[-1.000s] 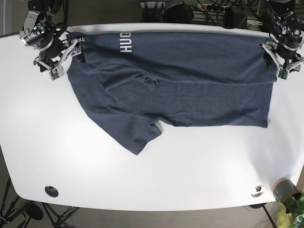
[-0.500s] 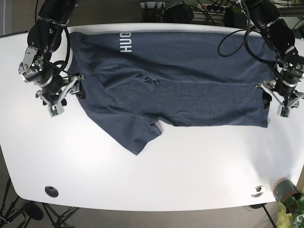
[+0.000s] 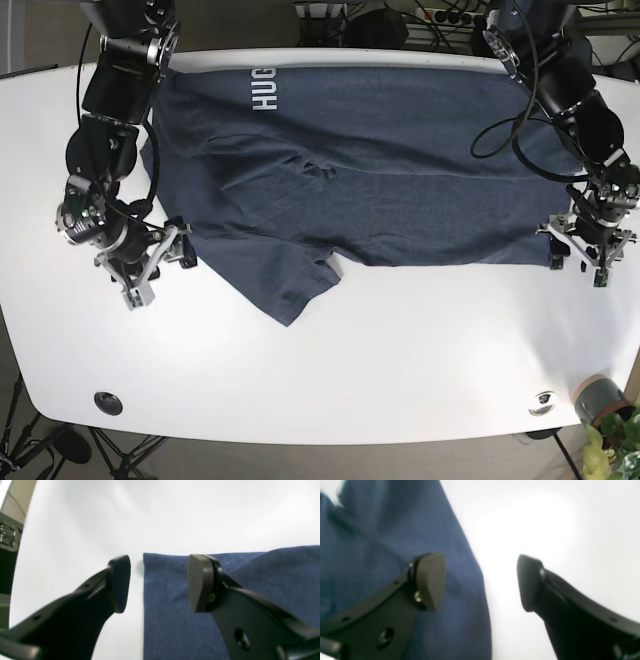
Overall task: Fold the T-shirt properly
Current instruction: 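Move both grippers to the folded shirt's bottom edge and grasp, then fold the grasped edge with both grippers up over the shirt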
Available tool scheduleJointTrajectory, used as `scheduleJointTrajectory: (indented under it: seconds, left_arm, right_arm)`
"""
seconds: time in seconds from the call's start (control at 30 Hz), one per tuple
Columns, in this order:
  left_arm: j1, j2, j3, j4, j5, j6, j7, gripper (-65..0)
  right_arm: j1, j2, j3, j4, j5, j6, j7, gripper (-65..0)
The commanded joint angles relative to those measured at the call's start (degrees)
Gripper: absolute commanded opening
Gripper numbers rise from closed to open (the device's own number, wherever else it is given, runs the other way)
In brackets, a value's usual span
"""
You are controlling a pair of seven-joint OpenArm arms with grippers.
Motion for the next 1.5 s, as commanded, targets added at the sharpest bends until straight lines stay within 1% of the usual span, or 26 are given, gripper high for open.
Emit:
scheduleJointTrajectory:
  seconds: [0.0,0.03,0.17,0.27,0.37,0.5,0.63,0.73,0.93,1.0,1.07,1.13,1.2,1.27,1.33,1.43,1.47]
  left_arm:
    - [-1.4,-2.2,1.9,-0.3,-0.9,-0.1,-1.1,-30.1]
    - [-1.4,-2.6,3.2,-0.7,-0.9,-0.1,-1.1,-29.0]
    - [-1.2,-2.7,5.6,-1.0,-1.2,3.8,-1.1,-23.1]
    - [-1.1,-2.7,5.6,-0.9,-1.1,4.2,-1.1,-21.8]
    - [-1.2,-2.7,5.6,-0.9,-1.1,4.5,-1.1,-21.5]
    - [-1.1,-2.8,5.6,-0.9,-1.1,4.5,-1.1,-21.5]
    - [-1.2,-2.9,5.6,-0.9,-1.1,4.5,-1.1,-21.5]
    - [-1.4,-3.0,5.6,-1.0,-1.0,4.6,-1.1,-21.4]
    - [-2.3,-4.1,5.8,-3.5,-1.0,4.8,-1.2,-21.2]
    - [-3.9,-4.1,5.6,-4.9,-1.0,6.2,-1.2,-21.2]
    - [-5.1,-4.2,5.6,-6.9,-1.0,8.7,-1.2,-21.1]
    - [-5.9,-5.4,5.8,-8.9,-1.0,10.8,-1.4,-21.0]
    - [-7.4,-6.2,5.9,-11.9,-1.2,12.4,-1.4,-21.0]
    - [-8.8,-6.3,5.9,-13.6,-1.1,12.7,-1.4,-21.0]
    - [-10.7,-6.3,5.8,-16.6,-1.1,13.1,-1.5,-21.0]
    - [-12.3,-6.7,5.8,-20.0,-1.1,13.2,-1.5,-21.0]
    - [-12.7,-7.0,5.9,-20.9,-1.1,13.4,-1.5,-21.0]
  right_arm:
    - [3.3,0.2,-1.1,-3.7,-0.8,0.0,2.9,-23.5]
    - [4.6,0.2,-1.7,-6.3,-1.4,0.0,4.0,-23.5]
    - [8.6,0.1,-4.2,-14.8,-3.1,0.09,9.4,-23.5]
    - [10.8,0.2,-5.8,-21.7,-3.8,0.09,14.0,-23.5]
    - [12.1,0.2,-6.9,-26.1,-3.9,0.09,16.6,-23.5]
    - [12.2,0.0,-8.9,-27.7,-4.1,0.09,19.1,-23.8]
    - [11.4,-0.3,-9.1,-30.4,-3.9,0.0,20.5,-23.9]
    - [11.0,-1.7,-9.1,-30.5,-4.2,0.0,20.6,-24.1]
    - [9.5,-2.0,-9.2,-30.5,-4.2,0.0,20.6,-24.1]
    - [9.1,-2.1,-9.2,-30.5,-4.2,0.0,20.6,-24.3]
    - [8.5,-2.4,-9.2,-30.5,-4.1,0.0,20.6,-24.9]
    - [8.3,-2.8,-9.2,-30.5,-4.1,0.0,20.6,-29.2]
    - [8.3,-3.0,-9.2,-30.5,-4.1,0.0,20.6,-39.0]
    - [8.3,-3.1,-9.2,-30.5,-4.1,0.0,20.6,-46.3]
    - [8.3,-3.1,-9.2,-30.5,-4.1,0.0,20.6,-55.8]
    - [8.4,-3.1,-9.2,-30.5,-4.1,0.0,20.6,-64.7]
    - [8.4,-3.1,-9.2,-30.5,-4.1,0.0,20.6,-65.0]
